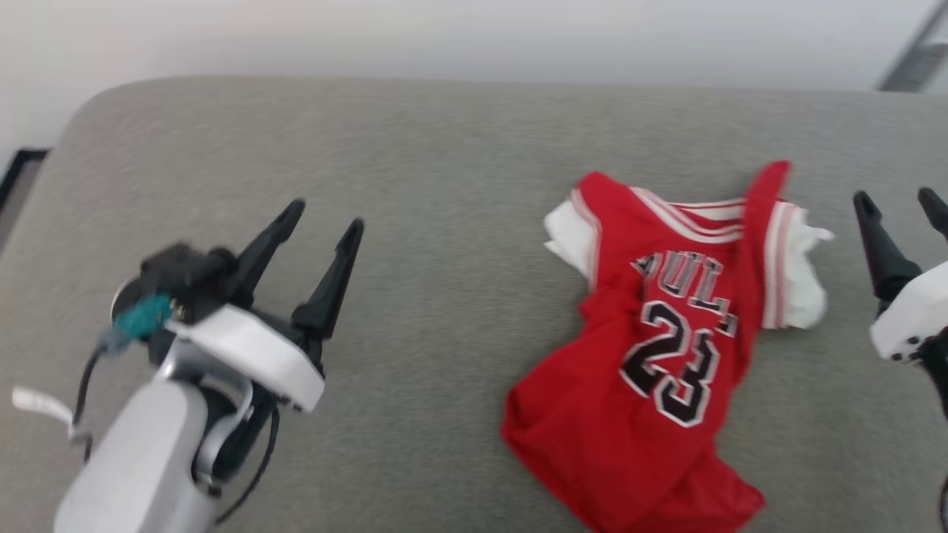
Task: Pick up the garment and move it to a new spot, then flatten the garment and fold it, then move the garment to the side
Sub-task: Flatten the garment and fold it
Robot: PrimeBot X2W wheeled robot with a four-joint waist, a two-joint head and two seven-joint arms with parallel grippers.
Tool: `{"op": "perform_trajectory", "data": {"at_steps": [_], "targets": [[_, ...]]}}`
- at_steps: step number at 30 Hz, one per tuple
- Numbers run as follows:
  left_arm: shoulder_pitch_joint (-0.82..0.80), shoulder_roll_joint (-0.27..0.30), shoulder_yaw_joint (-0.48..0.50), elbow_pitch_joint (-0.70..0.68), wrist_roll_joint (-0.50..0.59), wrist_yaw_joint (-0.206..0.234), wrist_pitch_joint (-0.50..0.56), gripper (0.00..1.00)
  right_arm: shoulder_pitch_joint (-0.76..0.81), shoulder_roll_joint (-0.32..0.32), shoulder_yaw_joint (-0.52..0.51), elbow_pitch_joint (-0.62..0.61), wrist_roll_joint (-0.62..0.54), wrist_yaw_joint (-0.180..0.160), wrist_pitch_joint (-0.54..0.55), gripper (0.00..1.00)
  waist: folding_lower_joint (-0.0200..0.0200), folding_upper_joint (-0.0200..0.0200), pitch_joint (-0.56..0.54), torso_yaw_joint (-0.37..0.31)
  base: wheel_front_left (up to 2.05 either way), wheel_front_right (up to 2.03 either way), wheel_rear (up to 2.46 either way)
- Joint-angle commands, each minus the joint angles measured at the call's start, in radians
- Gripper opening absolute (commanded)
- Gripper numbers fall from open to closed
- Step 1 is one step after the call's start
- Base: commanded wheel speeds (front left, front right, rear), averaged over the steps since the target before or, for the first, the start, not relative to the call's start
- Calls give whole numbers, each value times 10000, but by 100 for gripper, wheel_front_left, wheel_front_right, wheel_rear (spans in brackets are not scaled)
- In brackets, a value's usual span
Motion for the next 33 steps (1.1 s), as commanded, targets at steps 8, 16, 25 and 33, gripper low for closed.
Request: {"op": "perform_trajectory", "data": {"at_steps": [8, 16, 25, 33], "targets": [[-1953, 721, -1089, 192, -1175, -27, 1730, 100, 653, 1024, 547, -1094, -959, -2, -2472, 100, 0, 0, -54, -1797, 0, 0, 0], [-3682, 922, -2157, 1519, -2058, -27, 3664, 100, 1295, 2014, 1005, -1336, -1665, -3, -4607, 100, 0, 0, 240, -3014, 0, 0, 0], [-5370, 616, -3254, 4028, -2712, -27, 5860, 100, 1368, 2702, 1524, -1101, -1908, -3, -5674, 100, 0, 0, 864, -4168, 0, 0, 0], [-6182, 222, -3812, 6363, -2470, 132, 7092, 100, 1103, 2911, 1919, -1117, -1682, -3, -5950, 100, 0, 0, 1418, -4841, 0, 0, 0]]}}
